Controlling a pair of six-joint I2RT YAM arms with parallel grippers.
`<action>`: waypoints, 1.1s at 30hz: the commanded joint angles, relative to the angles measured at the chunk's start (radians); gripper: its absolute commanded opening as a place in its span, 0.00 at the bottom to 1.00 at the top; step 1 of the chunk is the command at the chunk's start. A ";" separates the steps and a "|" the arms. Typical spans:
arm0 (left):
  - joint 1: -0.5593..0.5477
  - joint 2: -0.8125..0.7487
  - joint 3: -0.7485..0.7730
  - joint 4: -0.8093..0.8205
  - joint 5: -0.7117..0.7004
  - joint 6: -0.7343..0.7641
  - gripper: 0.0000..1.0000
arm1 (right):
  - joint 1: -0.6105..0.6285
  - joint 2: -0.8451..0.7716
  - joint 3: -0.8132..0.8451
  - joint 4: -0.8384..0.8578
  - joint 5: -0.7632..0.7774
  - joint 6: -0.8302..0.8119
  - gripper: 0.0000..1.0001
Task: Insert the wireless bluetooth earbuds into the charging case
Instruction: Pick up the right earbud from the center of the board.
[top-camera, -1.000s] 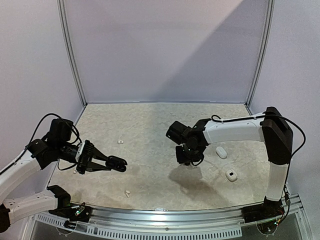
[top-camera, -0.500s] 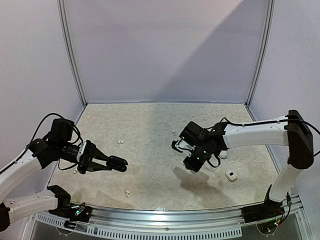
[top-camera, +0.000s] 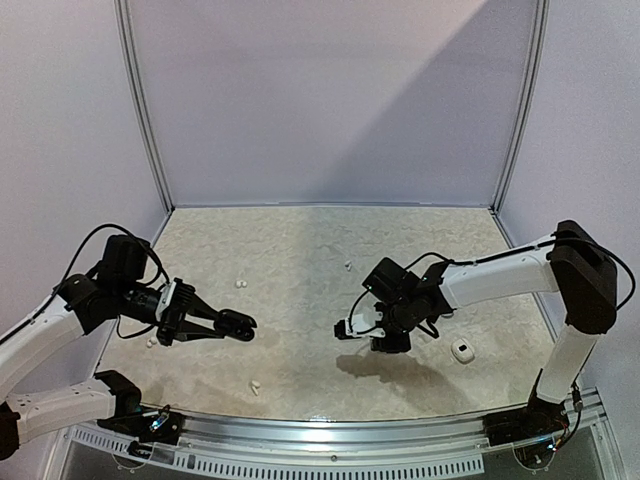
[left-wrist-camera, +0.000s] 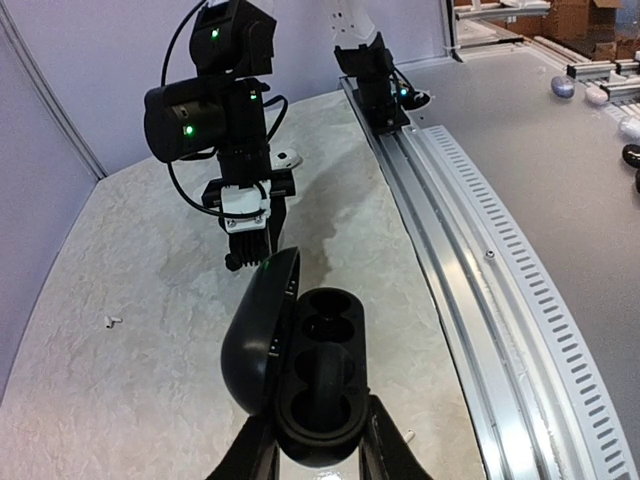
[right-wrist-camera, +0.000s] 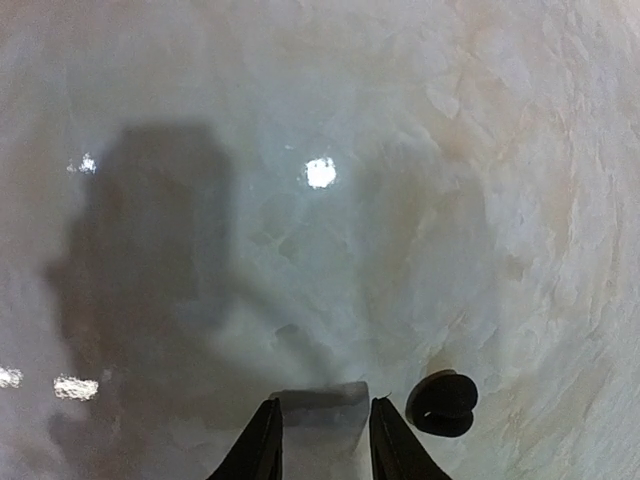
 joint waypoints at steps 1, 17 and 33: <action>-0.011 0.011 0.027 -0.028 -0.006 0.013 0.00 | -0.028 0.027 0.022 0.042 0.000 -0.075 0.30; -0.010 0.048 0.047 -0.037 -0.008 0.030 0.00 | -0.077 0.064 0.079 0.007 0.039 -0.097 0.26; -0.010 0.044 0.044 -0.038 -0.013 0.033 0.00 | -0.120 0.108 0.155 -0.055 0.022 -0.155 0.15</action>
